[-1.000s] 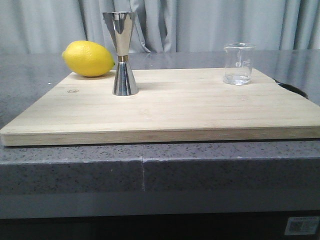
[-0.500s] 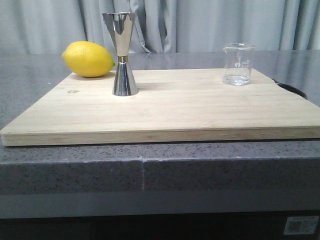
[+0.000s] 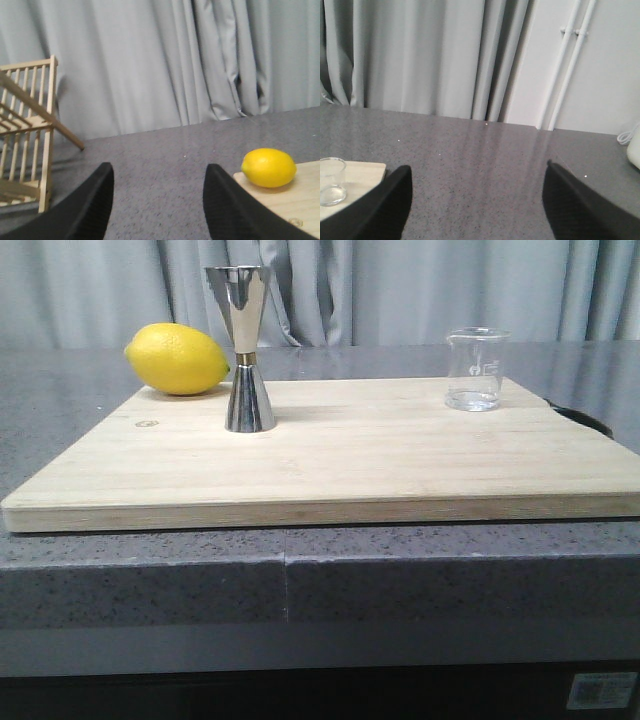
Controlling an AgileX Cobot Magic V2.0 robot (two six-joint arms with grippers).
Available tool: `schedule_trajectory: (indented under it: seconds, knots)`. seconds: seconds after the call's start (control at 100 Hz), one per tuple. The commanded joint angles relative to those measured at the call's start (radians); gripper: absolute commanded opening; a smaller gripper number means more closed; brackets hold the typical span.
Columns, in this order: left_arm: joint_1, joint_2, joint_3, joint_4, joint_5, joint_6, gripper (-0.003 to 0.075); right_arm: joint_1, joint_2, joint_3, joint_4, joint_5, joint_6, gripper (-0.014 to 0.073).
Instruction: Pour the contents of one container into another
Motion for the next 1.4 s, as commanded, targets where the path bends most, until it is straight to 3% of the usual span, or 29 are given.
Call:
schedule_trajectory:
  seconds: [0.0, 0.08, 0.3, 0.48, 0.65, 0.9, 1.09, 1.39]
  knots:
    - [0.003, -0.053, 0.051, -0.077, -0.074, -0.011, 0.0366, -0.006, -0.037, 0.018, 0.014, -0.053, -0.008, 0.0489]
    - [0.003, -0.121, 0.076, -0.156, -0.082, -0.011, 0.0366, -0.006, -0.091, 0.065, 0.042, -0.061, -0.008, 0.0489]
    - [0.003, -0.216, 0.091, -0.126, -0.073, -0.011, 0.0366, -0.006, -0.274, 0.196, 0.111, -0.049, -0.008, 0.0489]
    - [0.003, -0.215, 0.104, -0.126, -0.056, -0.011, 0.0366, -0.006, -0.267, 0.242, 0.171, 0.015, -0.013, 0.0489]
    - [0.003, -0.215, 0.123, -0.126, -0.060, -0.011, 0.0366, -0.006, -0.269, 0.266, 0.171, -0.136, -0.066, 0.0489]
    - [0.003, -0.215, 0.146, -0.126, -0.100, -0.011, 0.0366, -0.006, -0.269, 0.310, 0.140, -0.197, -0.068, 0.0489]
    - [0.003, -0.213, 0.147, -0.126, -0.122, -0.011, 0.0366, -0.006, -0.269, 0.382, 0.085, -0.485, -0.068, 0.0489]
    - [0.003, -0.213, 0.147, -0.126, -0.124, -0.011, 0.0366, -0.006, -0.269, 0.393, 0.085, -0.455, -0.068, 0.0489]
